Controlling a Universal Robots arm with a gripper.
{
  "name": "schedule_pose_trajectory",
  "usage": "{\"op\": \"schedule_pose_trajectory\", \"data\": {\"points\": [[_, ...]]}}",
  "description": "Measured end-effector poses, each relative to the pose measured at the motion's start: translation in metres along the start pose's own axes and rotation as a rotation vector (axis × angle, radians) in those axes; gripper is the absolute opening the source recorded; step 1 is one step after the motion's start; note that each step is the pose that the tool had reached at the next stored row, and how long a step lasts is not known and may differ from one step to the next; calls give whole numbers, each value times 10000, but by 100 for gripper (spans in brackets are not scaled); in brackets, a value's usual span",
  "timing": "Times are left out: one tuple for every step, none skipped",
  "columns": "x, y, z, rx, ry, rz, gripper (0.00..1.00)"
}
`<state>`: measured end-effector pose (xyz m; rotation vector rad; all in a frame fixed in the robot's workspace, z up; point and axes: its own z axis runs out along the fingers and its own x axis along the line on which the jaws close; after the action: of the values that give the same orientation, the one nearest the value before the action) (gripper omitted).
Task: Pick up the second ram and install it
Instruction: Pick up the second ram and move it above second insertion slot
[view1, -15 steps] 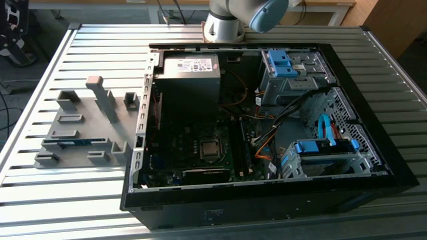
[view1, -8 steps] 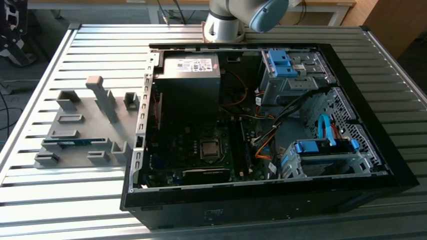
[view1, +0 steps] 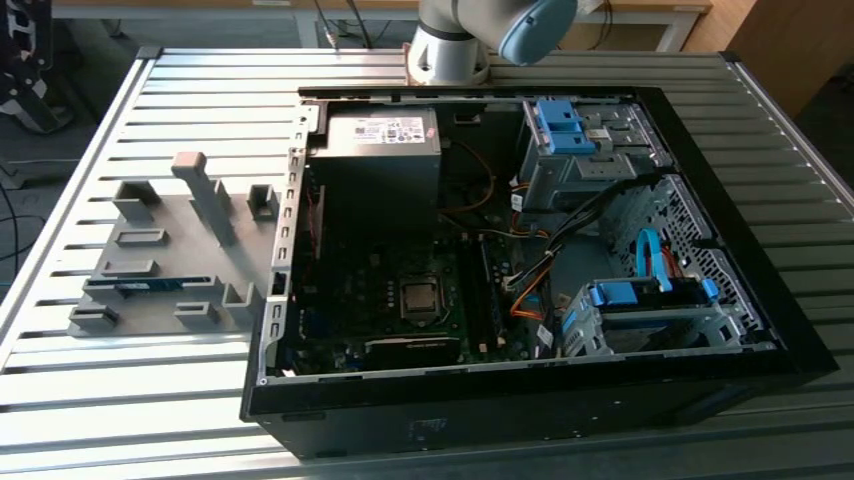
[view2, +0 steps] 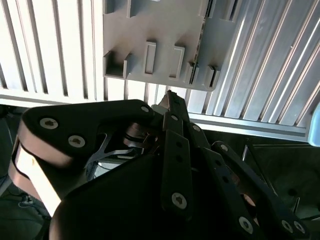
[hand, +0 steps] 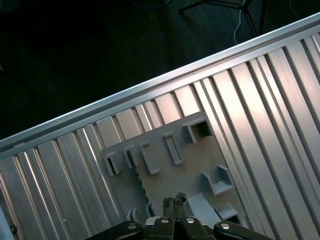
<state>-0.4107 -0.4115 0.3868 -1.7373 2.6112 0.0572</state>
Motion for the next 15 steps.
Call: {"op": "schedule_pose_trajectory", "data": {"points": [[1, 0, 1, -1, 3, -109, 11], [2, -1, 2, -4, 7, -222, 11], [3, -1, 3, -6, 10, -348, 11], [3, -1, 5, -8, 12, -471, 11], [3, -1, 6, -11, 15, -593, 11], [4, -2, 7, -13, 19, -717, 11], [5, -2, 8, -15, 21, -835, 11], [6, -3, 9, -17, 24, -950, 11], [7, -3, 10, -19, 27, -1060, 11], [8, -4, 11, -21, 30, -1176, 11], [10, -4, 12, -23, 33, -1281, 11], [11, -5, 13, -25, 35, -1389, 11], [13, -5, 14, -25, 38, -1496, 11], [14, -6, 16, -23, 38, -1597, 11], [18, -6, 18, -21, 38, -1677, 11]]}}
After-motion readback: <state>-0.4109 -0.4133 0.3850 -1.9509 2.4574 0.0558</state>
